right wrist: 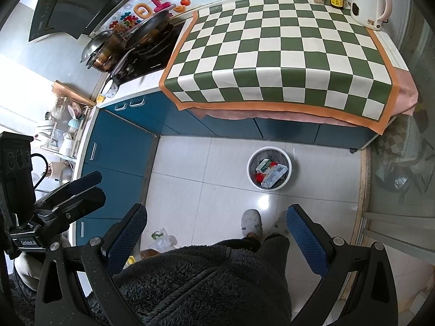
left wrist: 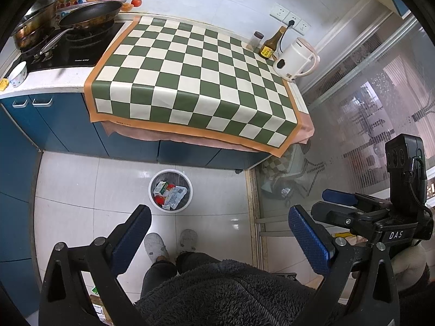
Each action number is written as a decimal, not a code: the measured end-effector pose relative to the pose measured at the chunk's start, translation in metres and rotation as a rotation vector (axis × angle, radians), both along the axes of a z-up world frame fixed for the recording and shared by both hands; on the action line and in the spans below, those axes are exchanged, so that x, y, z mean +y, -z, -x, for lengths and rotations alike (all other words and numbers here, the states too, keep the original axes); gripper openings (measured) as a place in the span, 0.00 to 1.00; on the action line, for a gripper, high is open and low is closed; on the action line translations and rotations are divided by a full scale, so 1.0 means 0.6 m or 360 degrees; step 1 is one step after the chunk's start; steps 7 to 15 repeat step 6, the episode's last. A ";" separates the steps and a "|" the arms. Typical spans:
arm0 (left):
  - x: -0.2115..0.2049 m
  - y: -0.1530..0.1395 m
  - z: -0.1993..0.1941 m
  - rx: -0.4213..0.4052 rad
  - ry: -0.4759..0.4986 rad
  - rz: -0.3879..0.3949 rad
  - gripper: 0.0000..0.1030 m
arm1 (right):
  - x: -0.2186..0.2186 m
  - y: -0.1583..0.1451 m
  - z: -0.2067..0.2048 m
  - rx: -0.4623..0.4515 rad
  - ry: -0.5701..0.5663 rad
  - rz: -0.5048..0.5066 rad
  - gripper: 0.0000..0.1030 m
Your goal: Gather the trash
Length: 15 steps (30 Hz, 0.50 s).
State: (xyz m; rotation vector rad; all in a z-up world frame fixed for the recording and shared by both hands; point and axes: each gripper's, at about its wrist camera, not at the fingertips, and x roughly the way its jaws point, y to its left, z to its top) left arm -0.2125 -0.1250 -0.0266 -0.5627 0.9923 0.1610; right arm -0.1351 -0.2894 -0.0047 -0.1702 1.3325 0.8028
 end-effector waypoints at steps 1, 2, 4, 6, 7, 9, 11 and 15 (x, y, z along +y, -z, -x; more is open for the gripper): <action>0.003 0.001 0.000 -0.0001 -0.0002 0.0001 1.00 | 0.000 -0.001 0.000 -0.0002 0.0000 0.0000 1.00; 0.003 0.001 0.000 0.0000 -0.0002 0.0000 1.00 | 0.001 0.001 0.001 -0.0003 -0.0002 0.0001 1.00; 0.009 -0.001 0.002 -0.0008 -0.0017 -0.0008 1.00 | 0.001 -0.001 0.000 -0.0002 0.0003 0.0000 1.00; 0.015 -0.002 0.002 -0.0011 -0.0021 -0.0010 1.00 | 0.001 -0.001 0.000 -0.0001 0.0004 0.0000 1.00; 0.015 -0.002 0.002 -0.0011 -0.0021 -0.0010 1.00 | 0.001 -0.001 0.000 -0.0001 0.0004 0.0000 1.00; 0.015 -0.002 0.002 -0.0011 -0.0021 -0.0010 1.00 | 0.001 -0.001 0.000 -0.0001 0.0004 0.0000 1.00; 0.015 -0.002 0.002 -0.0011 -0.0021 -0.0010 1.00 | 0.001 -0.001 0.000 -0.0001 0.0004 0.0000 1.00; 0.015 -0.002 0.002 -0.0011 -0.0021 -0.0010 1.00 | 0.001 -0.001 0.000 -0.0001 0.0004 0.0000 1.00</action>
